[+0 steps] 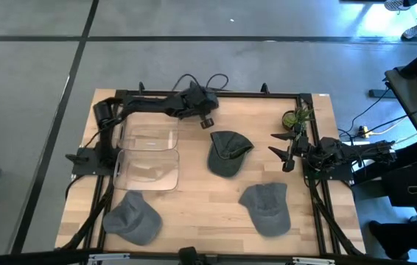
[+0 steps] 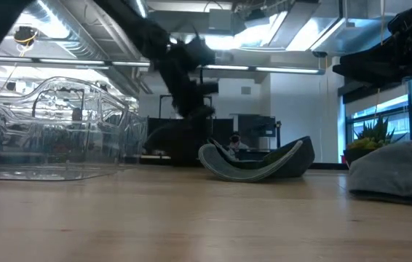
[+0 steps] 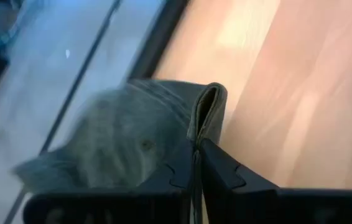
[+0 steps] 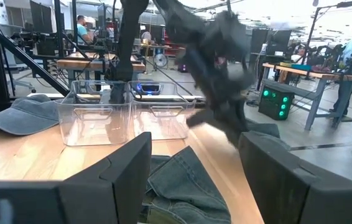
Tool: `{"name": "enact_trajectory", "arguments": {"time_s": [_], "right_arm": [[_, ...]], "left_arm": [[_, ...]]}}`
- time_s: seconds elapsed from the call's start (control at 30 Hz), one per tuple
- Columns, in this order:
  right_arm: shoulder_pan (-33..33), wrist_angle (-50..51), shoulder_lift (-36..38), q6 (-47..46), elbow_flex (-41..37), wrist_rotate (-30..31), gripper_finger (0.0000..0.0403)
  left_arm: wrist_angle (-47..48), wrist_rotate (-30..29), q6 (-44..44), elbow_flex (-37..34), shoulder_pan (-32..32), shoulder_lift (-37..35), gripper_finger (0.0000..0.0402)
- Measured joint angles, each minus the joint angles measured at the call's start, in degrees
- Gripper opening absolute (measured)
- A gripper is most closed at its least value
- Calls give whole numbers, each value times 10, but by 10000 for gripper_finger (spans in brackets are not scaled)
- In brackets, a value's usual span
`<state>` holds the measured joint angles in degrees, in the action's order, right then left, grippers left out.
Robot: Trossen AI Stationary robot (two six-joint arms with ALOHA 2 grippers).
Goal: Pick & Place hat
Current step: Put the top black cap into the top transparent bin
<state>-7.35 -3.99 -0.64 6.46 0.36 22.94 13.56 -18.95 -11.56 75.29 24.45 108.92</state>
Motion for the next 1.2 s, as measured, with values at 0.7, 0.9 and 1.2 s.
{"name": "enact_trajectory", "arguments": {"time_s": [0.7,0.9,1.2], "right_arm": [[0,0,0,-4,0,0,243],[0,0,0,-4,0,0,243],[0,0,0,-21,0,0,243]], "left_arm": [[-189,277,130,-295,10,-534,6],[-367,290,211,-495,10,-681,5],[-514,304,289,-667,11,-792,6]]}}
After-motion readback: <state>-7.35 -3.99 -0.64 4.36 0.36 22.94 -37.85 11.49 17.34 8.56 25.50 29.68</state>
